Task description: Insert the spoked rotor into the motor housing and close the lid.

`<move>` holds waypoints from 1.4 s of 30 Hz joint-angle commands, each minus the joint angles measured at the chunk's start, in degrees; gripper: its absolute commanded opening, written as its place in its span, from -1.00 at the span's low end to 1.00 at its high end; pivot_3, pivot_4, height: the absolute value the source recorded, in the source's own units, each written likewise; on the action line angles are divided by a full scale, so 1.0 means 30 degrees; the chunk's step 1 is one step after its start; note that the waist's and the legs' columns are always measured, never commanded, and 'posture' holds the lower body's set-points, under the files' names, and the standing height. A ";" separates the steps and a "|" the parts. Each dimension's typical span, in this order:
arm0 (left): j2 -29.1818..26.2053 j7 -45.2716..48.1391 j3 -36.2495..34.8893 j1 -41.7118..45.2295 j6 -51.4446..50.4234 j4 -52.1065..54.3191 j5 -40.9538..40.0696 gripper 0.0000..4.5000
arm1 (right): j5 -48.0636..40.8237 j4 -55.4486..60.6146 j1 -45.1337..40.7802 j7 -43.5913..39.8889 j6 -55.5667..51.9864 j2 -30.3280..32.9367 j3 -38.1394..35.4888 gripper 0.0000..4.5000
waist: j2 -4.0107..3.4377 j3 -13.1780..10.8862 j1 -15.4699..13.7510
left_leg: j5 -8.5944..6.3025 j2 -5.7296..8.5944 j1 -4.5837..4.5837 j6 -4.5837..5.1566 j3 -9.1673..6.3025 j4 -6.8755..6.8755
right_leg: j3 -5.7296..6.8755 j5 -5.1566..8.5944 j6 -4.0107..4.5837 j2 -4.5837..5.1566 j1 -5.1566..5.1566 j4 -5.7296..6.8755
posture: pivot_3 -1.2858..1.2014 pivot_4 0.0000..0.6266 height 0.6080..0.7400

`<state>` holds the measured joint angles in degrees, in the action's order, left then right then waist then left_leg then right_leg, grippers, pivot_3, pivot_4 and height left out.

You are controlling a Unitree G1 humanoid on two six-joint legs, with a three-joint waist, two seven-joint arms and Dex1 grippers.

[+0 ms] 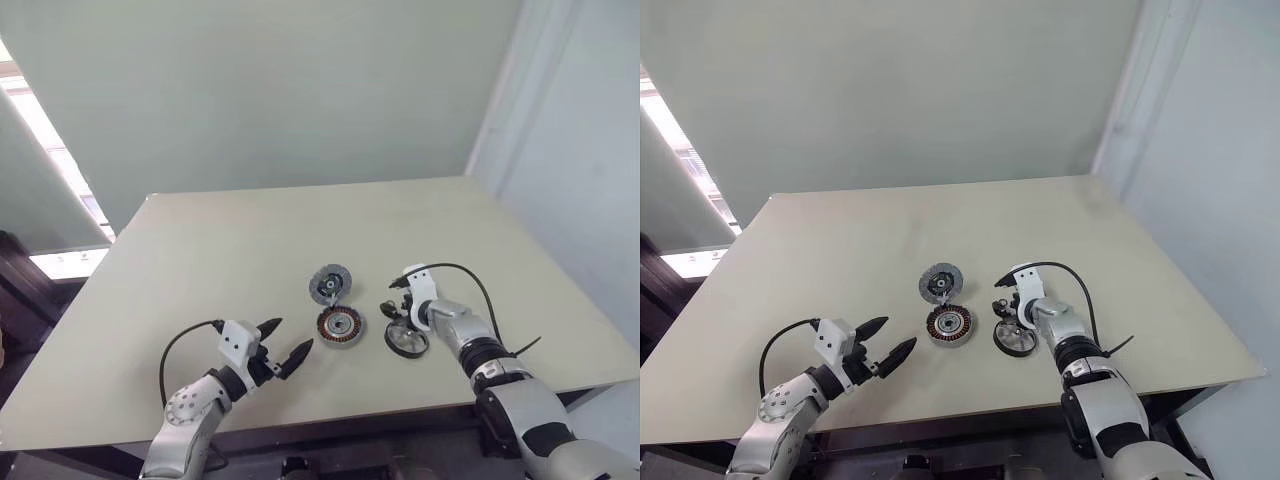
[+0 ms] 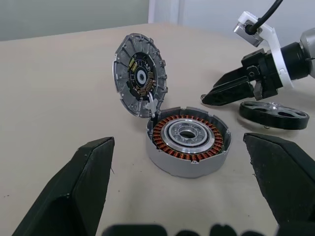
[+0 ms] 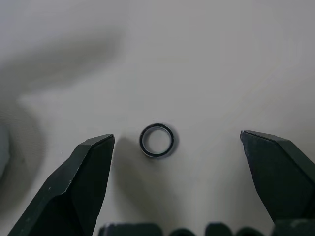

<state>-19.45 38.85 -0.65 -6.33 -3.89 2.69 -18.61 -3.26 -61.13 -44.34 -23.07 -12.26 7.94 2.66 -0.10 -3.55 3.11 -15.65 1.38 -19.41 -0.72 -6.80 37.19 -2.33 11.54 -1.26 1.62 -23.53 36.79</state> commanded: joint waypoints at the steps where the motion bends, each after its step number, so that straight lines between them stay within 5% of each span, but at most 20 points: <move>1: -0.0167 -0.0071 0.0002 0.0403 0.0034 0.0812 0.0143 1.00 | 0.0045 -0.0006 -0.0749 -0.0079 0.0539 -0.0199 -0.0330 0.99 | -0.0001 0.0001 -0.0004 | 0.0000 0.0000 0.0000 0.0000 0.0000 0.0000 | 0.0001 -0.0001 0.0001 0.0000 0.0000 0.0000 | 0.03 -1.00 1.00; 10: -0.0074 -0.0174 0.0056 0.0290 0.0076 0.0943 0.0199 1.00 | 0.0360 -0.0396 -0.0929 -0.0223 0.0268 -0.0465 -0.0399 0.91 | -0.0005 0.0004 0.0006 | 0.0000 -0.0006 0.0005 0.0000 0.0000 0.0000 | -0.0003 -0.0004 0.0005 -0.0008 0.0001 0.0002 | 0.03 -1.00 1.00; 13: -0.0049 -0.0184 0.0048 0.0227 0.0128 0.0947 0.0215 1.00 | 0.0475 -0.0401 -0.0930 -0.0301 0.0219 -0.0484 -0.0408 0.59 | -0.0005 0.0004 0.0009 | 0.0000 -0.0006 0.0007 0.0000 0.0001 0.0000 | -0.0004 -0.0004 0.0006 -0.0009 0.0002 0.0003 | 0.03 -1.00 1.00; 21: 0.0086 -0.0233 0.0033 0.0144 0.0221 0.0919 0.0251 1.00 | 0.0648 -0.0379 -0.0986 -0.0489 -0.0020 -0.0501 -0.0403 -0.68 | -0.0006 0.0005 0.0010 | 0.0000 -0.0007 0.0007 0.0000 0.0001 0.0000 | -0.0005 -0.0006 0.0008 -0.0010 0.0002 0.0003 | 0.03 -1.00 1.00; 34: 0.0212 -0.0246 0.0011 0.0377 0.0353 0.0667 0.0290 1.00 | 0.0370 0.0750 -0.1208 -0.0551 0.0745 -0.0688 -0.0936 -0.69 | -0.0009 0.0005 0.0003 | 0.0001 -0.0007 0.0006 0.0000 0.0000 0.0000 | -0.0006 -0.0009 0.0010 -0.0011 0.0002 0.0005 | 0.03 -1.00 1.00; 42: 0.0289 -0.0184 -0.0014 0.0395 0.0565 0.0437 0.0261 1.00 | 0.0015 0.6081 0.0145 -0.1930 -0.1127 -0.1095 -0.0165 -0.69 | -0.0017 0.0008 -0.0009 | 0.0000 -0.0012 0.0005 0.0001 -0.0012 0.0000 | -0.0001 -0.0010 0.0009 -0.0015 -0.0002 0.0010 | 0.03 -1.00 1.00</move>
<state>-18.44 38.06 -0.52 -6.03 -3.45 2.71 -17.80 -2.24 -47.65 -44.11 -27.72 -14.24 5.06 1.39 -0.15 -3.52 3.09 -15.65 1.35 -19.40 -0.72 -6.84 37.18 -2.33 11.51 -1.24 1.58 -23.54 36.82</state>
